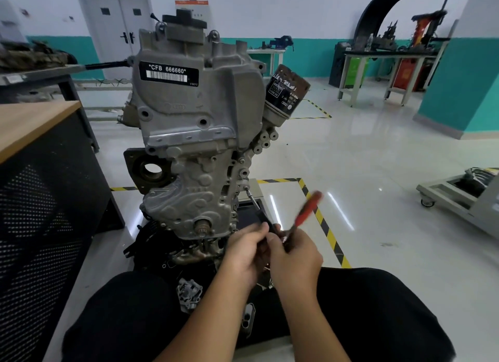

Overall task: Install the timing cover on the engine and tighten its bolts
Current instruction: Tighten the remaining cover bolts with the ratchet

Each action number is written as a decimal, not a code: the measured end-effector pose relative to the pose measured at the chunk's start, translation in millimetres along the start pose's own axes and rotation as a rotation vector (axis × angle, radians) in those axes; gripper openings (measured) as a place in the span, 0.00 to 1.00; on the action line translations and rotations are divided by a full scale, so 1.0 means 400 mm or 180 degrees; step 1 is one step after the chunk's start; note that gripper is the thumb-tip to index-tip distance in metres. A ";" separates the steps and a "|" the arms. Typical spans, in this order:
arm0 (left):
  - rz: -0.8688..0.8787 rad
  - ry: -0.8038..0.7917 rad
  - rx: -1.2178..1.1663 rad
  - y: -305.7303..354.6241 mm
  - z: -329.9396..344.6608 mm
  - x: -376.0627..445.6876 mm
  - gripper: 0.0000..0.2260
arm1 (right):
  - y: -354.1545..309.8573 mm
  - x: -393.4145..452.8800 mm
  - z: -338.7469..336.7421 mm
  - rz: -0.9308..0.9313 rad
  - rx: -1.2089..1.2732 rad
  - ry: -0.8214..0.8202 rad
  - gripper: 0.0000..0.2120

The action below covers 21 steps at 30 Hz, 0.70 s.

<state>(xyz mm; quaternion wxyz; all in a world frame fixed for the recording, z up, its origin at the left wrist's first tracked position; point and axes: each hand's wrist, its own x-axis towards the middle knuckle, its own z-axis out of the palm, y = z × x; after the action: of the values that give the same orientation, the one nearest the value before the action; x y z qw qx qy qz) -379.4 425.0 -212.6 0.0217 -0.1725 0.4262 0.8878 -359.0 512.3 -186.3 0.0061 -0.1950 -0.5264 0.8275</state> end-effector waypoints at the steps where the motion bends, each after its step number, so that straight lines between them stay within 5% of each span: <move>1: -0.0024 -0.0025 -0.0053 0.002 -0.001 0.000 0.08 | -0.004 -0.001 0.013 -0.0069 0.0092 -0.0121 0.08; 3: -0.0154 -0.0121 -0.0142 0.009 -0.001 -0.006 0.08 | 0.004 -0.014 0.007 -0.0076 0.0160 -0.0111 0.08; 7: -0.0194 0.0034 0.0079 0.024 0.003 -0.018 0.05 | -0.010 -0.016 0.003 0.1291 0.1705 -0.0459 0.10; 10: -0.0018 0.0179 0.0238 0.013 0.006 -0.025 0.05 | 0.005 0.006 -0.006 0.0439 0.0600 0.0140 0.05; 12: -0.0041 0.0160 0.0159 0.010 0.001 -0.023 0.07 | 0.005 -0.003 0.013 0.0188 0.0467 -0.0123 0.07; 15: -0.0375 0.0072 0.0233 0.019 -0.008 -0.022 0.06 | 0.027 -0.017 0.007 0.0502 0.0548 -0.0123 0.02; 18: -0.0375 0.0144 0.0221 0.019 -0.015 -0.013 0.08 | 0.015 -0.023 0.006 0.1362 0.1598 -0.0424 0.07; 21: -0.0193 0.0183 0.0187 0.011 -0.008 -0.008 0.12 | 0.024 -0.012 -0.002 -0.0019 -0.0304 -0.0048 0.02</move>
<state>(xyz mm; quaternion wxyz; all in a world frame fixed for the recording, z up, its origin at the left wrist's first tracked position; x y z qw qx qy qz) -376.1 420.3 -210.1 0.0414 -0.2101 0.4470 0.8685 -352.5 507.6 -193.6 -0.0048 -0.1873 -0.5660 0.8029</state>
